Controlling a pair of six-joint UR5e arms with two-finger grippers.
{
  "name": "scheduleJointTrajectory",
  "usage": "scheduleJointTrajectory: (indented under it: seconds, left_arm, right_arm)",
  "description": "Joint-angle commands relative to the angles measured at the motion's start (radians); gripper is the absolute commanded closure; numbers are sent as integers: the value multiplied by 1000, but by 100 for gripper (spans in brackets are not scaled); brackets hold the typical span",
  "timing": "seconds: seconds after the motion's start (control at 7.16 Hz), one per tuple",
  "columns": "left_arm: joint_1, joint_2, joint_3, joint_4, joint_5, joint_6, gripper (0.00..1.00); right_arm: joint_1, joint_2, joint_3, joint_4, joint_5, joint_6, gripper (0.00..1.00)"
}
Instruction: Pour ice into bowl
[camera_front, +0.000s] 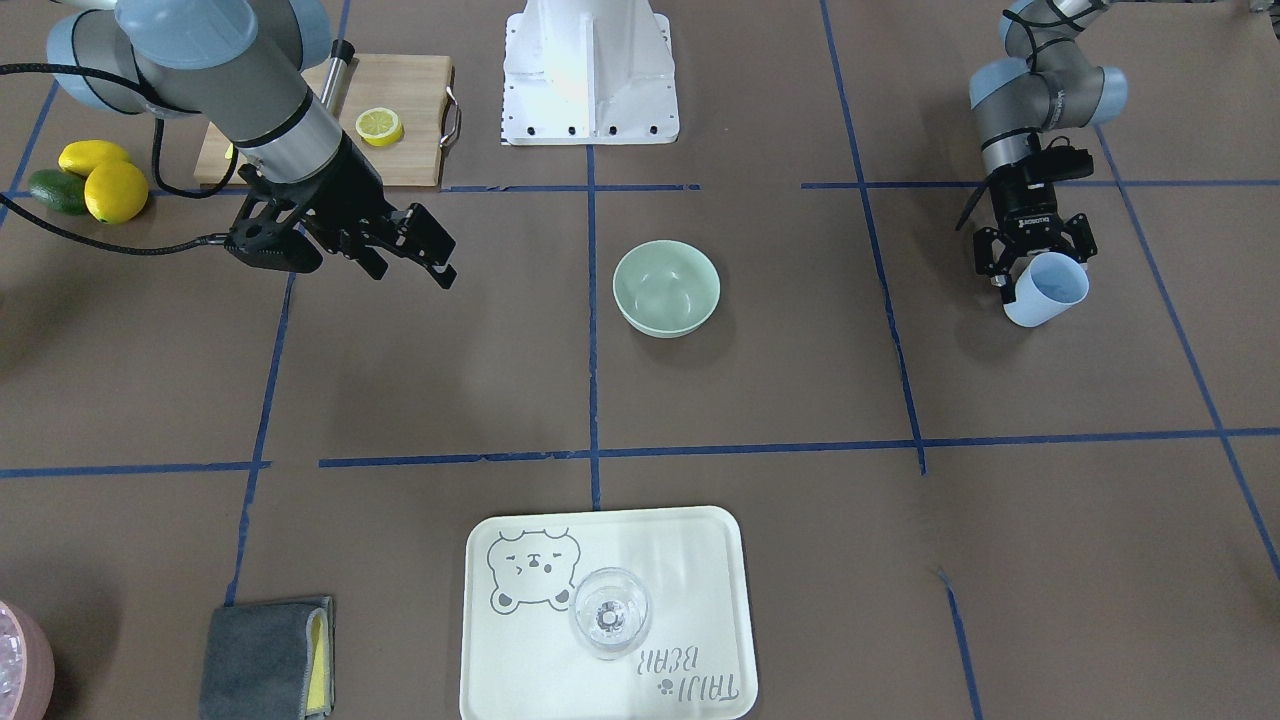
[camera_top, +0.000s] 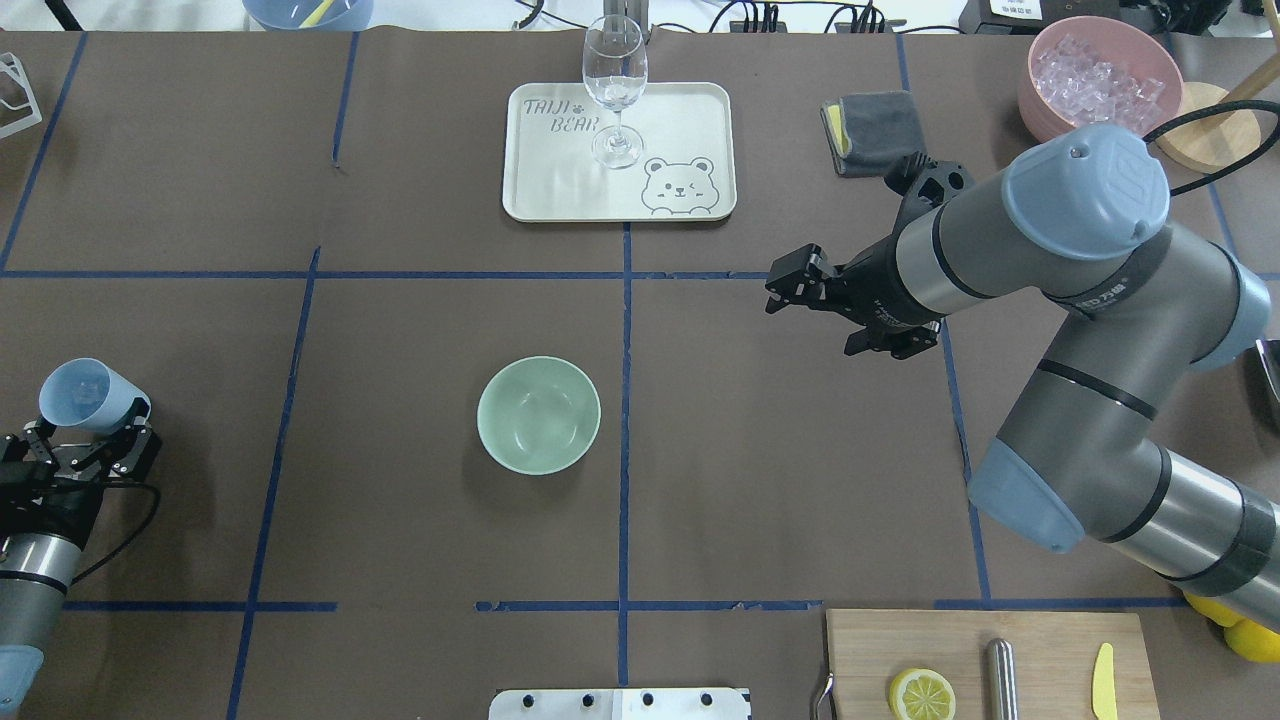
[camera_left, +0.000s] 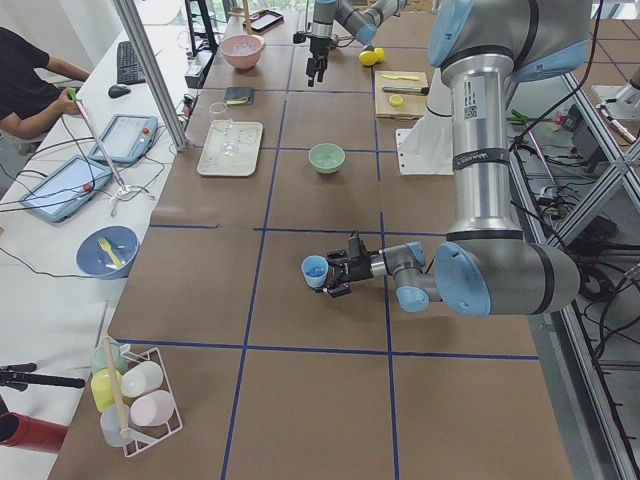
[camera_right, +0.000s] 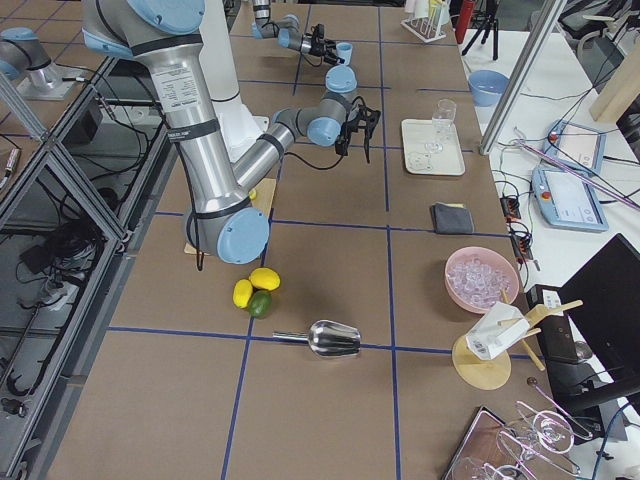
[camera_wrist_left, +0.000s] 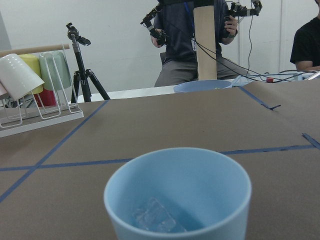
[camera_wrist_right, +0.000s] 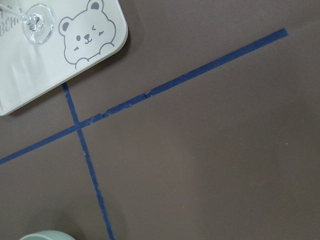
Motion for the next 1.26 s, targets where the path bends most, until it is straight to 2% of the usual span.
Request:
scheduleJointTrajectory:
  seconds: [0.0, 0.56, 0.7, 0.84, 0.98, 1.12]
  left_arm:
    - [-31, -54, 25, 0, -23, -1, 1]
    - [-61, -65, 44, 0, -28, -2, 5]
    - [-60, -65, 45, -2, -28, -1, 15]
    - [-61, -64, 45, -2, -28, -1, 30]
    - [-60, -61, 44, -21, -28, 2, 68]
    - [-60, -58, 41, -73, -28, 53, 97]
  right_arm:
    - [0, 0, -1, 0, 0, 1, 0]
    - [0, 3, 6, 0, 0, 1, 0]
    - [-1, 3, 5, 0, 0, 1, 0]
    - [-2, 3, 5, 0, 0, 1, 0]
    - [-2, 8, 5, 0, 0, 2, 0]
    - [-3, 9, 2, 0, 0, 2, 0]
